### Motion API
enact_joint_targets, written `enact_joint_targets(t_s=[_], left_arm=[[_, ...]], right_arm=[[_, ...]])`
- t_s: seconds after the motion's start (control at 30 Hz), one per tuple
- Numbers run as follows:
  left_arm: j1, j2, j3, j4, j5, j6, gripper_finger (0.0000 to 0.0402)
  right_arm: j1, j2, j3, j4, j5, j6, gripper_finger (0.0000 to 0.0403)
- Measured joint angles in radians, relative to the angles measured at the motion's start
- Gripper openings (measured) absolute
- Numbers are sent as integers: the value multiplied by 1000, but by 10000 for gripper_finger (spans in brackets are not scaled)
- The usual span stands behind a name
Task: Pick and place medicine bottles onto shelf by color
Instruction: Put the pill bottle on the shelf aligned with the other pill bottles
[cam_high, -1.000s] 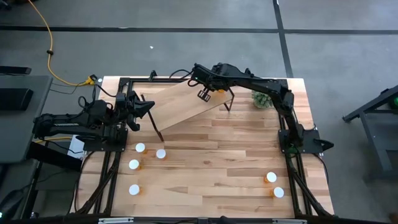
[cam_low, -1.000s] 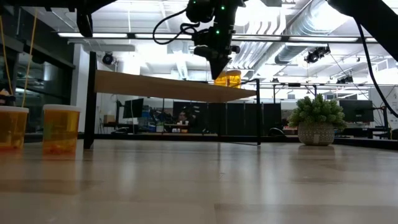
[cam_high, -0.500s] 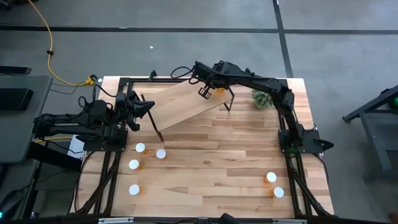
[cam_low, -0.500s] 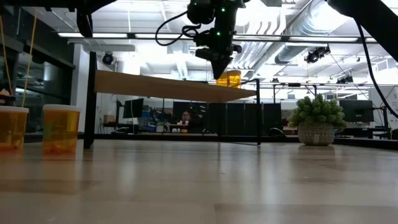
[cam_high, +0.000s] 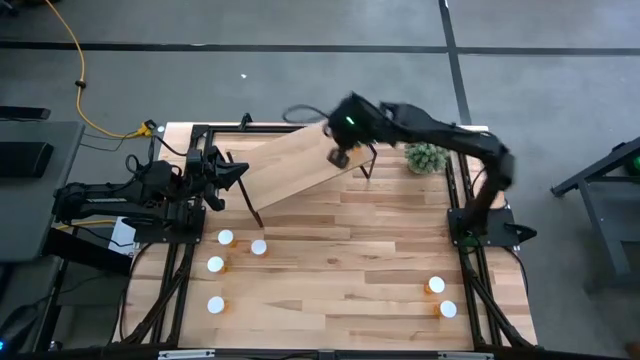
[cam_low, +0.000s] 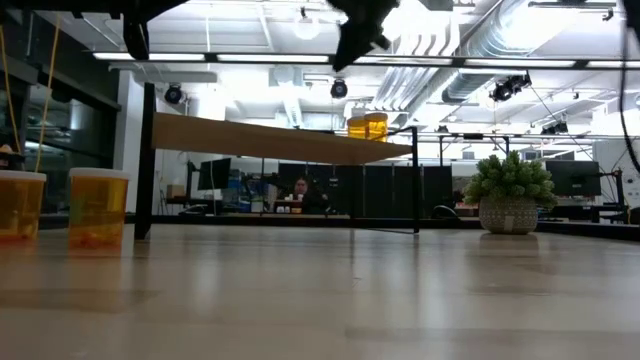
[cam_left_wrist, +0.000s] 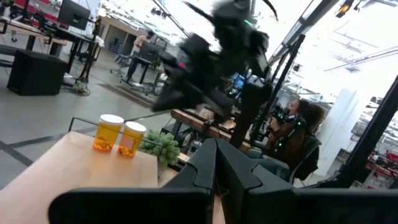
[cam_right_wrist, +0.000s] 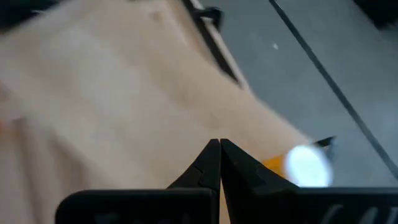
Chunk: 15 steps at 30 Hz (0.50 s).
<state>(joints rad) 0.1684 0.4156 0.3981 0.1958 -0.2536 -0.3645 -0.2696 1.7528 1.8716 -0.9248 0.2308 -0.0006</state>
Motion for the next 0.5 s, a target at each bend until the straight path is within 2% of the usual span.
enact_joint_targets(t_s=[0.17, 0.27, 0.37, 0.5], left_arm=[[0, 0, 0, -1, 0, 0, 0], [0, 0, 0, -1, 11, 8, 0], [0, 0, 0, 0, 30, 39, 0], [0, 0, 0, 2, 40, 45, 0]], right_arm=[[103, -335, -513, 354, -53, 127, 0], [180, -517, -757, 581, -75, 233, 0], [250, -649, -937, 803, -89, 288, 0], [308, -746, -1081, 1028, -85, 271, 0]])
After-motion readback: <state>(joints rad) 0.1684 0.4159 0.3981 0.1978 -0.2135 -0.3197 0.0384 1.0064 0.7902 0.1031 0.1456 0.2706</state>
